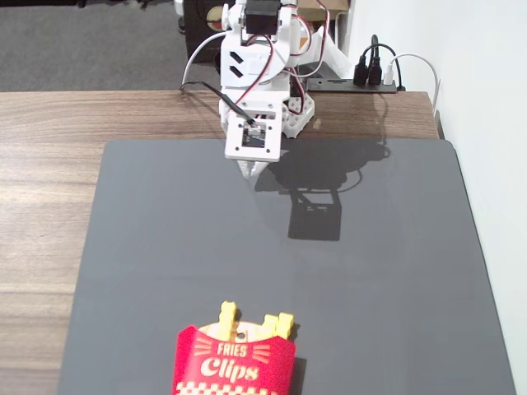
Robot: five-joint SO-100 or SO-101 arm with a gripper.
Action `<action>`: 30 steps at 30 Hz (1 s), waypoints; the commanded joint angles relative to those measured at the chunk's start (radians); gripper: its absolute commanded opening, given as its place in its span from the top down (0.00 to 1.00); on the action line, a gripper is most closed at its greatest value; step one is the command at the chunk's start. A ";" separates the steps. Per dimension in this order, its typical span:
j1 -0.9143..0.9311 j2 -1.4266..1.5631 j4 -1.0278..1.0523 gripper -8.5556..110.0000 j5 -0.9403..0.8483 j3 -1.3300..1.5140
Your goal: Grab a fry
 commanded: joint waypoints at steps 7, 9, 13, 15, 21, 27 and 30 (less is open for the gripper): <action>0.124 -0.391 -0.181 0.92 -0.077 -0.276; 0.130 -0.486 -0.212 0.92 -0.071 -0.334; 0.135 -0.683 -0.258 0.88 -0.051 -0.471; 0.135 -0.769 -0.288 0.84 -0.040 -0.528; 0.127 -0.962 -0.336 0.74 -0.021 -0.701; 0.120 -1.141 -0.356 0.74 -0.041 -0.867; 0.115 -1.250 -0.364 0.74 -0.041 -0.959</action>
